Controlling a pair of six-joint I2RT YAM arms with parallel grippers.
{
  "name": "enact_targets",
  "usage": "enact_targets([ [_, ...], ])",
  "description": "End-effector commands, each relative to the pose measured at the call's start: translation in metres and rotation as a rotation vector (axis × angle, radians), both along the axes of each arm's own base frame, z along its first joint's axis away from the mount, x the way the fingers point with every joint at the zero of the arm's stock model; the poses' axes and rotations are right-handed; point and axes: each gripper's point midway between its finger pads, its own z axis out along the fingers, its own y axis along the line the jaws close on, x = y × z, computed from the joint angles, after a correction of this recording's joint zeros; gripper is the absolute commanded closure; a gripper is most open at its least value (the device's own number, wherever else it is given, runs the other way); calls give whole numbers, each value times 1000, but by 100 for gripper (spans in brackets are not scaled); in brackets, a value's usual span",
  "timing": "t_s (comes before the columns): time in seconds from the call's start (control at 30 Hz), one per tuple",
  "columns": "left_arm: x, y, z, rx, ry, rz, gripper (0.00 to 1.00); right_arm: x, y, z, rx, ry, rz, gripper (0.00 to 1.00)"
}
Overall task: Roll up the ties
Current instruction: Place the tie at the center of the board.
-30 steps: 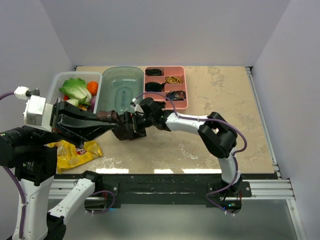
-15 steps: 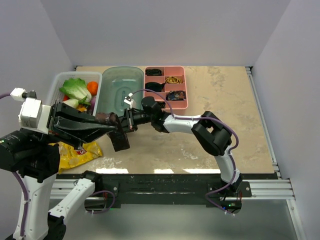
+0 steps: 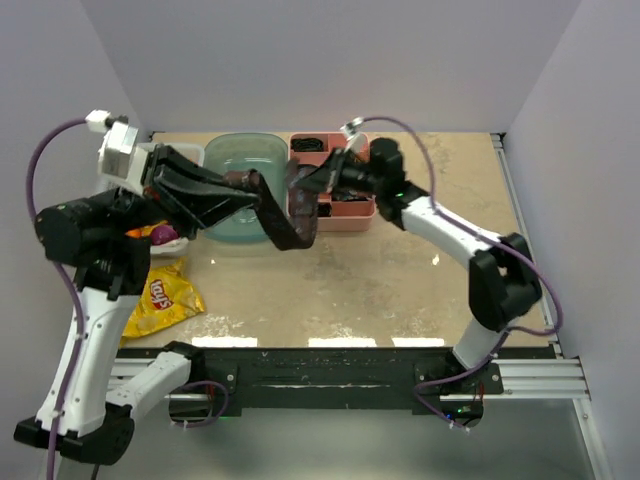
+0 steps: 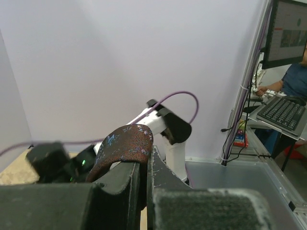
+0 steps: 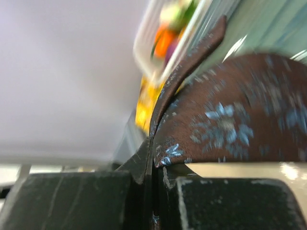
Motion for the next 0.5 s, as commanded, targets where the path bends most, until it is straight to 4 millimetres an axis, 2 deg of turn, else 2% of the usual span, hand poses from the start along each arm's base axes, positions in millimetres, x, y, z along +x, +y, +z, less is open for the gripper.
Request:
enact_targets([
  [0.0,34,-13,-1,-41,22,-39,100,32,-77,47,-57,-184,-231,100],
  [0.03,42,-18,-4,-46,37,-46,100,36,-100,65,-61,-224,-287,100],
  [0.07,41,-29,-6,-40,44,-88,100,37,-113,61,-102,-210,-324,100],
  [0.1,61,-43,-18,-21,68,-93,100,40,-128,62,-140,-235,-377,100],
  [0.13,69,-54,-23,-11,83,-106,100,45,-146,63,-166,-241,-431,100],
  [0.17,64,-70,-25,-1,82,-153,100,38,-161,74,-178,-256,-472,100],
  [0.2,83,-87,-41,21,104,-162,100,43,-181,68,-211,-263,-543,100],
  [0.23,83,-99,-48,31,113,-194,100,41,-194,60,-247,-245,-579,100],
  [0.27,88,-106,-56,38,128,-209,100,33,-206,64,-259,-253,-610,100],
  [0.3,99,-117,-69,46,141,-219,100,36,-228,45,-320,-229,-680,100],
  [0.37,112,-128,-89,67,165,-214,100,29,-252,33,-360,-208,-735,100],
  [0.4,121,-135,-105,88,200,-209,100,29,-274,12,-398,-172,-779,100],
  [0.47,130,-141,-127,116,220,-196,100,28,-295,-3,-416,-153,-827,100],
])
